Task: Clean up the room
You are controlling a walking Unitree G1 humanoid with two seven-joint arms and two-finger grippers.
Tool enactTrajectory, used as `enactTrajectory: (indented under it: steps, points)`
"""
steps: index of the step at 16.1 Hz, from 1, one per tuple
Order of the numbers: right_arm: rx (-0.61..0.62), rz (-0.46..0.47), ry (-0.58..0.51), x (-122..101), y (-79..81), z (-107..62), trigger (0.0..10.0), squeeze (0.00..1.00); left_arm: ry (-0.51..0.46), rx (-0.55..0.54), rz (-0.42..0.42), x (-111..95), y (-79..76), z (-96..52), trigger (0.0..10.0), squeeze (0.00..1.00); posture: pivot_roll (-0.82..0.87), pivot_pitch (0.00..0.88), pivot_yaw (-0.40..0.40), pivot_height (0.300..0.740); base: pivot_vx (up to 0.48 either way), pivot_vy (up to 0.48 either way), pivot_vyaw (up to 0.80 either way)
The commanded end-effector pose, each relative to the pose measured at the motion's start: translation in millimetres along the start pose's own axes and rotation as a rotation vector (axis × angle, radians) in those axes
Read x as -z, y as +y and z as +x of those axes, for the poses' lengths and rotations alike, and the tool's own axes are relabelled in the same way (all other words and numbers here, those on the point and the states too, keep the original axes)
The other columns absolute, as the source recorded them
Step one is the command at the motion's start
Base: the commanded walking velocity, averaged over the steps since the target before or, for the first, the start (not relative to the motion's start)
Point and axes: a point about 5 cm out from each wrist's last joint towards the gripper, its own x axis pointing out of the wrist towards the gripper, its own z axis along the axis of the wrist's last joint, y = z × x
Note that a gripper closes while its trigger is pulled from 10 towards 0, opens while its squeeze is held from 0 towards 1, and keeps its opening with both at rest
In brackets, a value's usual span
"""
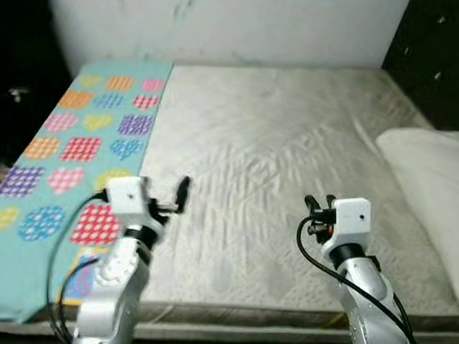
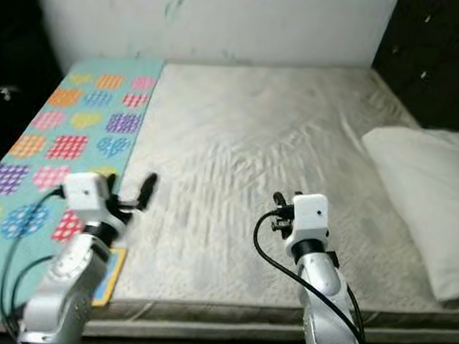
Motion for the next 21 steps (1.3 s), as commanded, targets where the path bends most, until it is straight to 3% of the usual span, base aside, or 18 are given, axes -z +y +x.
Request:
enactTrajectory:
  steps: [1, 4, 17, 21]
  points:
    - [-0.036, 0.006, -0.028, -5.1, 11.3, 1.9, 10.0, 0.0, 0.024, -0.03, 0.001, 4.3, 11.3, -4.3, 10.0, 0.0, -0.18, 0.005, 0.034, 0.74, 0.0, 0.0, 0.0]
    - [-0.04, 0.005, -0.03, -5.5, 11.7, 2.7, 10.0, 0.0, 0.01, 0.01, 0.005, 2.3, 6.5, -5.1, 10.0, 0.0, -0.18, 0.003, 0.031, 0.74, 0.0, 0.0, 0.0]
    - [-0.064, -0.022, -0.026, -5.5, 12.9, 2.8, 10.0, 0.0, 0.006, 0.008, -0.028, 2.8, 2.8, -4.5, 10.0, 0.0, -0.19, 0.02, 0.027, 0.74, 0.0, 0.442, 0.0]
    - [-0.073, -0.03, -0.025, -5.3, 13.0, 2.9, 10.0, 0.0, -0.022, 0.049, -0.053, -0.4, -1.0, -6.6, 10.0, 0.0, -0.19, 0.023, 0.023, 0.74, 0.0, 0.0, 0.0]
